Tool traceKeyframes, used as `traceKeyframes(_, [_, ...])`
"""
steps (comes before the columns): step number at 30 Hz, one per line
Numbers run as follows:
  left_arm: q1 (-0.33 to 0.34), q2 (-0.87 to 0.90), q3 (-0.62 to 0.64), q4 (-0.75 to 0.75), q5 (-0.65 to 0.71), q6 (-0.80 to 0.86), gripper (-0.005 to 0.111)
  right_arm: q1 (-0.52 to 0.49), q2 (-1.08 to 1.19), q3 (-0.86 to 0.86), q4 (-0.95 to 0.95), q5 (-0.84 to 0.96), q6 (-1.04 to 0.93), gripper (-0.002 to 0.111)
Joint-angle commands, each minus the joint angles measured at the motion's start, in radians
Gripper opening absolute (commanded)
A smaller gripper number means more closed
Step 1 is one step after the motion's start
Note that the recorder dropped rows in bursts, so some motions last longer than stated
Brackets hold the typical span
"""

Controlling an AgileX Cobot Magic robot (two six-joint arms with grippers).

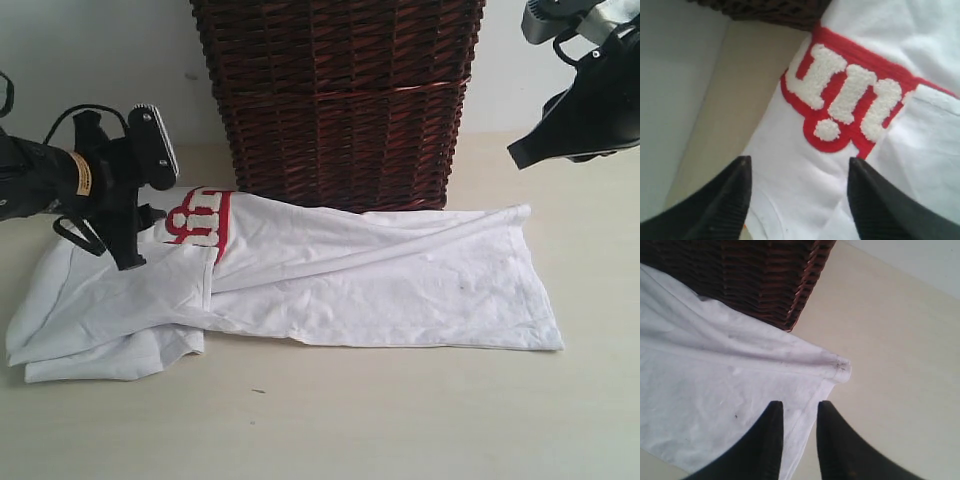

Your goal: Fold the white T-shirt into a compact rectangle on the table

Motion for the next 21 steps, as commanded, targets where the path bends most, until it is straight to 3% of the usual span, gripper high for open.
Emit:
traceKeyframes(1, [-0.035,-0.063,0.001,-0.025,0.207,-0.271,0.063,-0.001,-0.009,-0.006,0.009,-0.013,-0.008,0.025])
traceKeyframes(3, [-0.108,-0.106,0.028,-0.041,0.402,-0.243,0.054,-0.001,-0.009,-0.006,0.025,-0.009,-0.008,0.025])
traceKeyframes(7, [-0.245,-0.141,0.074,-0.193,0.577,-0.088,0.032,-0.001,-0.009,-0.006,0.050,0.007,-0.008,0.025])
traceKeyframes(9, [-0.328,-0.144,0.106,-0.275,0.608,-0.031,0.023,-0.001,-0.009,-0.006,0.088,0.022,-0.013,0.025])
traceKeyframes(12, [-0.375,-0.140,0.152,-0.287,0.561,-0.044,0.018,-0.001,-0.009,-0.006,0.150,0.045,-0.062,0.025])
traceKeyframes(14, [-0.381,-0.133,0.196,-0.316,0.495,-0.063,0.019,-0.001,-0.009,-0.006,0.198,0.058,-0.097,0.025])
traceKeyframes(18, [-0.374,-0.117,0.275,-0.288,0.313,-0.063,0.040,-0.001,-0.009,-0.006,0.206,0.058,-0.102,0.025])
traceKeyframes(21, [-0.374,-0.117,0.280,-0.279,0.284,-0.063,0.050,-0.001,-0.009,-0.006,0.205,0.056,-0.102,0.025])
